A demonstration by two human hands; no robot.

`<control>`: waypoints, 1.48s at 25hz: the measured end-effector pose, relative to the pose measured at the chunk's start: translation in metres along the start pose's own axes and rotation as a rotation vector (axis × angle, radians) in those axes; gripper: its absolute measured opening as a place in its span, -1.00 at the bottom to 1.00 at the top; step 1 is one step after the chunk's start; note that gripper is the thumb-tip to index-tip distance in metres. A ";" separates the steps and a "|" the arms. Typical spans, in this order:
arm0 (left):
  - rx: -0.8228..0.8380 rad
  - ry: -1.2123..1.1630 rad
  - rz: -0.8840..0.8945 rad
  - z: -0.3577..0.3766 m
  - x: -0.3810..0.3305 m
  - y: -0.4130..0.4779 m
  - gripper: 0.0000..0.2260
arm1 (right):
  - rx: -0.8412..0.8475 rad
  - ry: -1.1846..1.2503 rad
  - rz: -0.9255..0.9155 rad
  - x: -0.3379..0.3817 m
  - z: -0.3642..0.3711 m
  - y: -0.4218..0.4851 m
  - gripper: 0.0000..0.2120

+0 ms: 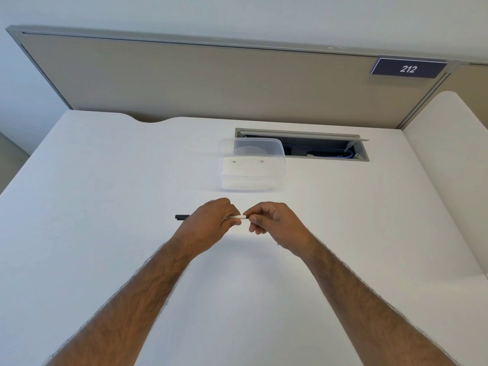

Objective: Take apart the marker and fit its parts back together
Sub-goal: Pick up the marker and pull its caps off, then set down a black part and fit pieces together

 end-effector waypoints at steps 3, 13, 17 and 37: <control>0.025 -0.006 0.012 0.004 0.002 -0.001 -0.89 | -0.020 -0.063 0.004 0.002 -0.005 0.004 -0.90; -0.005 0.104 -0.006 0.002 0.001 -0.003 -0.82 | -0.150 -0.414 -0.166 0.016 -0.014 0.010 -0.88; -0.010 0.102 -0.044 0.003 0.002 -0.004 -0.83 | -0.156 -0.418 -0.184 0.018 -0.017 0.010 -0.88; -0.075 0.135 -0.302 0.000 0.008 -0.007 -0.86 | -0.517 -0.579 0.084 -0.052 0.012 -0.004 -0.91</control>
Point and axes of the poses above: each hand's wrist, its own y-axis towards the middle knuckle, its own z-axis out of the palm, x = y × z, the point moved 4 cm from there along y, towards the middle knuckle, and after that the axes turned 11 degrees about -x, right-handed, at the moved point
